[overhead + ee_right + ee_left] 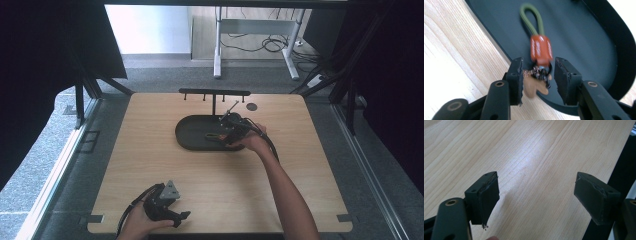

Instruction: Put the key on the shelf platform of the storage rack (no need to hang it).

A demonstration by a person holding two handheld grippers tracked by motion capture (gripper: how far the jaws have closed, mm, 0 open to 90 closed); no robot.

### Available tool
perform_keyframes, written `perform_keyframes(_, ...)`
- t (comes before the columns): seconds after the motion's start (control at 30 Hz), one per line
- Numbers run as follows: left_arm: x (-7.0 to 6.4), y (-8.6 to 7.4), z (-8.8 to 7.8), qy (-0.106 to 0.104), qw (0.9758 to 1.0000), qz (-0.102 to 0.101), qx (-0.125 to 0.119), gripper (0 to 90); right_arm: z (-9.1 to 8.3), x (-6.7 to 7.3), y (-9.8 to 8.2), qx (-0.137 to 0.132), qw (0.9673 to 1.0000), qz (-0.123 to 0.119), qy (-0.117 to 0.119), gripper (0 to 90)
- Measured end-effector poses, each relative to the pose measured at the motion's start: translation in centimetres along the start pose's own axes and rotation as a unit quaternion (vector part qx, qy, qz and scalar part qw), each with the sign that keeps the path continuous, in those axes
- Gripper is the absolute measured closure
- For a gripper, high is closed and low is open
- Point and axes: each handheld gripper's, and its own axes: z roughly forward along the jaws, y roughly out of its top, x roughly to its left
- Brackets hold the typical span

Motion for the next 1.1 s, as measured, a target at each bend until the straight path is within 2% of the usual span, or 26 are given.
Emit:
perform_keyframes(0.2, -0.1, 0.0, 0.1, 0.0, 1.0, 0.0, 0.001, 20.8, -1.1, 0.0, -0.6, -0.015, 0.9998, 0.009, -0.009, 57.3)
perform_keyframes(0.27, -0.1, 0.0, 0.1, -0.001, 1.0, 0.001, 0.001, 20.8, -2.1, 0.0, -1.1, -0.03, 0.9994, 0.017, -0.005, 57.1)
perform_keyframes(0.33, -0.1, 0.0, 0.1, 0.0, 1.0, 0.001, 0.003, 20.8, -2.6, 0.1, -1.3, -0.033, 0.9993, 0.017, -0.006, 57.0)
perform_keyframes(0.37, -0.1, 0.1, 0.2, 0.0, 1.0, 0.002, 0.004, 20.8, -3.5, 0.3, -1.9, -0.045, 0.9988, 0.016, -0.003, 56.5)
perform_keyframes(0.43, -0.1, 0.1, 0.2, 0.001, 1.0, 0.001, 0.004, 20.8, -3.9, 0.4, -2.2, -0.049, 0.9987, 0.016, -0.003, 56.3)
perform_keyframes(0.5, -0.2, 0.1, 0.2, 0.001, 1.0, 0.003, 0.005, 20.8, -5.1, 0.7, -3.6, -0.07, 0.9974, 0.017, 0.001, 55.9)
perform_keyframes(0.63, -0.3, 0.2, 0.3, 0.001, 1.0, 0.001, 0.003, 20.8, -5.9, 1.0, -5.0, -0.08, 0.9967, 0.016, 0.002, 55.6)
perform_keyframes(0.8, -0.2, 0.2, 0.2, 0.004, 1.0, 0.002, 0.004, 20.8, -7.1, 1.7, -7.7, -0.096, 0.9952, 0.015, 0.009, 54.3)
perform_keyframes(0.83, -0.2, 0.2, 0.2, 0.004, 1.0, 0.002, 0.004, 20.8, -7.4, 2.0, -8.7, -0.101, 0.9947, 0.015, 0.01, 53.9)
perform_keyframes(0.87, -0.2, 0.1, 0.2, 0.005, 1.0, 0.001, 0.004, 20.8, -7.4, 2.0, -8.7, -0.101, 0.9947, 0.015, 0.01, 53.9)
perform_keyframes(1.1, 0.0, 0.0, 0.2, 0.008, 0.9999, -0.007, 0.003, 20.8, -7.1, 3.1, -12.5, -0.118, 0.9925, 0.025, 0.021, 52.0)
